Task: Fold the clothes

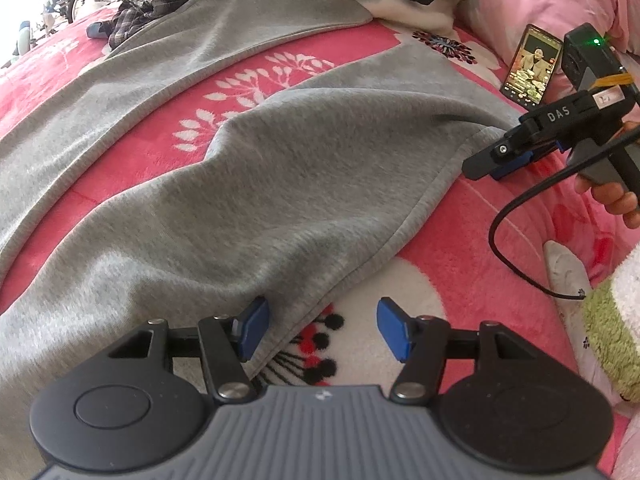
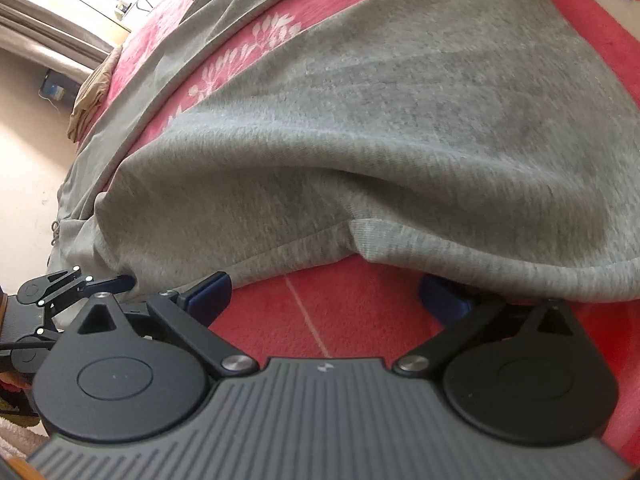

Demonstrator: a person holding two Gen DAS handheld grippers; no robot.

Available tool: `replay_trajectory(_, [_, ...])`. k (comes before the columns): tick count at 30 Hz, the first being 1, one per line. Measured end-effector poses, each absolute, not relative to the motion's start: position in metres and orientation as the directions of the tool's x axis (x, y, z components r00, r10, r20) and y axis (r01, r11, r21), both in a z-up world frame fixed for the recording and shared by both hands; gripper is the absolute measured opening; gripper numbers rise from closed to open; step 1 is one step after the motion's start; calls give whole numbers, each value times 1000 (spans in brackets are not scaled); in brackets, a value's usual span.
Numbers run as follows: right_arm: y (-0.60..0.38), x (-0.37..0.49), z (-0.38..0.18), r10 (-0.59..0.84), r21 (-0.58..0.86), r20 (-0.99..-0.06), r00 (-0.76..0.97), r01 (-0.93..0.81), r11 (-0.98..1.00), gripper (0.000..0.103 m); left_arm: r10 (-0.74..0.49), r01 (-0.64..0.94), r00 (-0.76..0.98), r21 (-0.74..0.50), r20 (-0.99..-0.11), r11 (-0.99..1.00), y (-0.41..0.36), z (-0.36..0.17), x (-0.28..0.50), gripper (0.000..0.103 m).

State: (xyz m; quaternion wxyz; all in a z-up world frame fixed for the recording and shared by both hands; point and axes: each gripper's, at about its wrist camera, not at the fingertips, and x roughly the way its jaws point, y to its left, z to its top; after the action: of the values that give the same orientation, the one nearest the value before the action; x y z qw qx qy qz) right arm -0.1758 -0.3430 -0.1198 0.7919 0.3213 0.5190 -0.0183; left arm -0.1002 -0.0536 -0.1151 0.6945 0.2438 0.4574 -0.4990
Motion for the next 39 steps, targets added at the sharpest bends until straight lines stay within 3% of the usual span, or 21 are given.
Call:
replay_trajectory(8, [-330,-170,-118,256,408,-872,416,332,850,102,-464,918,88,-108,-882,381,-55,-115,-102,62])
replay_trajectory(16, [-340,-176,-123,290,496,-828,481,383,780,102,-456,923,97,-93,-885,375,-53,-115,-107,62])
replay_trajectory(22, [-347,-170,-120,350,510,-829,436,336,791,102,-445,931,139,-36,-885,364,-46,-114,-119,62])
replay_trajectory(29, [-361,-175,-115,460,686,-698,548,330,649,99,-418,941,240,104,-876,322,-36,-119,-136,62])
replay_trajectory(32, [-369,-177,-125,441,685,-711,548,399,609,85,-421,942,283,167,-861,292,-36,-125,-141,61])
replay_trajectory(39, [-396,-191,-137,376,722,-688,620,533,442,40,-492,951,310,263,-813,165,-42,-137,-145,56])
